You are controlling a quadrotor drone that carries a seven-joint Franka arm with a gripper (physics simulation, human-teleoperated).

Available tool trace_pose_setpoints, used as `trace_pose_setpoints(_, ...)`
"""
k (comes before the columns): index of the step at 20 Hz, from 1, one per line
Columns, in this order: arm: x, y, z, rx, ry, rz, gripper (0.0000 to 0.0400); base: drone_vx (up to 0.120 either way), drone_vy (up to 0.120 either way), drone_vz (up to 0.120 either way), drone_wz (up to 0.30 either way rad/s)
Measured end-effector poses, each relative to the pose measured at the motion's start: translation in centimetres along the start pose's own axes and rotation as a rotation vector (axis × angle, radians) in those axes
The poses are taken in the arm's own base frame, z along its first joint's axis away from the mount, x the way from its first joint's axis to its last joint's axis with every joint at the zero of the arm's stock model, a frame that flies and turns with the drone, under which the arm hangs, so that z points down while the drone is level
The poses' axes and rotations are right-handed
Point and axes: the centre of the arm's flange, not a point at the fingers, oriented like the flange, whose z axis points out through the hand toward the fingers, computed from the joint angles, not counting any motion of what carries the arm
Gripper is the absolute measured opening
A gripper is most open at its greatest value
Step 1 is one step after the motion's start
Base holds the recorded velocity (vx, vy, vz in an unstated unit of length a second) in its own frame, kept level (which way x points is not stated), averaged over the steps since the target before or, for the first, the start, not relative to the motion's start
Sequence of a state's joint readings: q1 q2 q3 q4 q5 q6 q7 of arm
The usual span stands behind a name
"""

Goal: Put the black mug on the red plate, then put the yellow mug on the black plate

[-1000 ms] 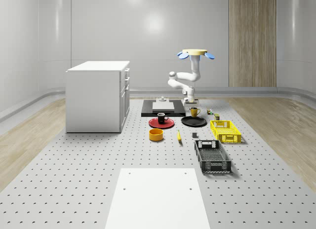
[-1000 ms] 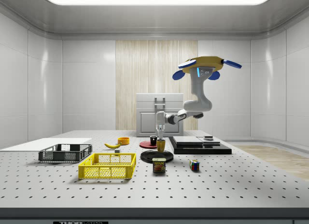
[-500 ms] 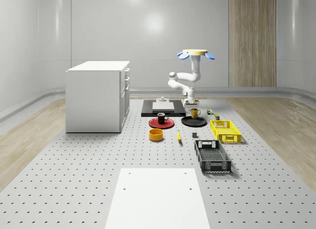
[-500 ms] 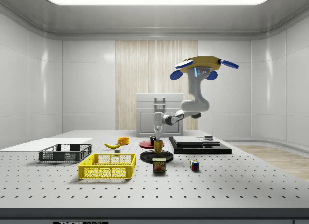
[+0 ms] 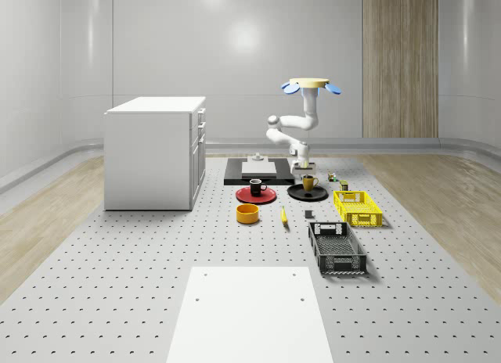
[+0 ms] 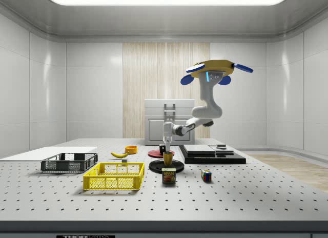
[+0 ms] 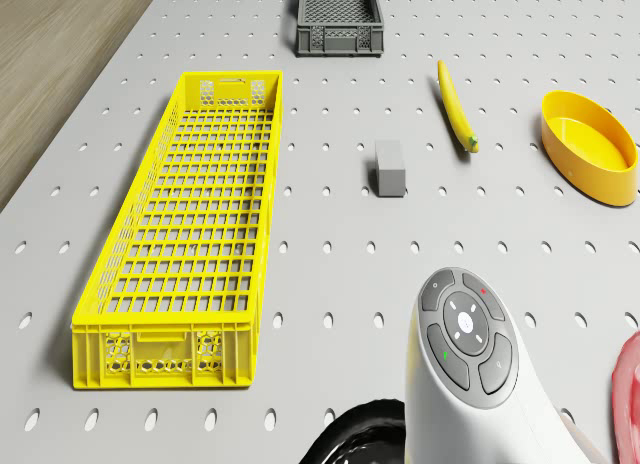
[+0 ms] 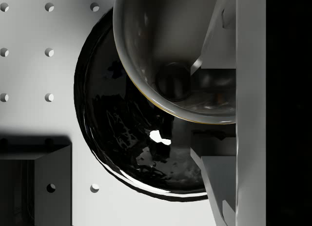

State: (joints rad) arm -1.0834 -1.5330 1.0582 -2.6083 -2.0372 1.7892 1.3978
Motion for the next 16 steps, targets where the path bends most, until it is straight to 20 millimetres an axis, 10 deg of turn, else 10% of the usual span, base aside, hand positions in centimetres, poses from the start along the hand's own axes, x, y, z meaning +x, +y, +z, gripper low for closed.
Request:
trace_pose_setpoints(7,0.0,0.0,0.3,0.0,0.0,0.0,0.0335,0.0,0.0,0.0,0.0)
trace_pose_setpoints(16,0.0,0.0,-2.5,0.0,0.0,0.0,0.0393,0.0,0.0,0.0,0.0)
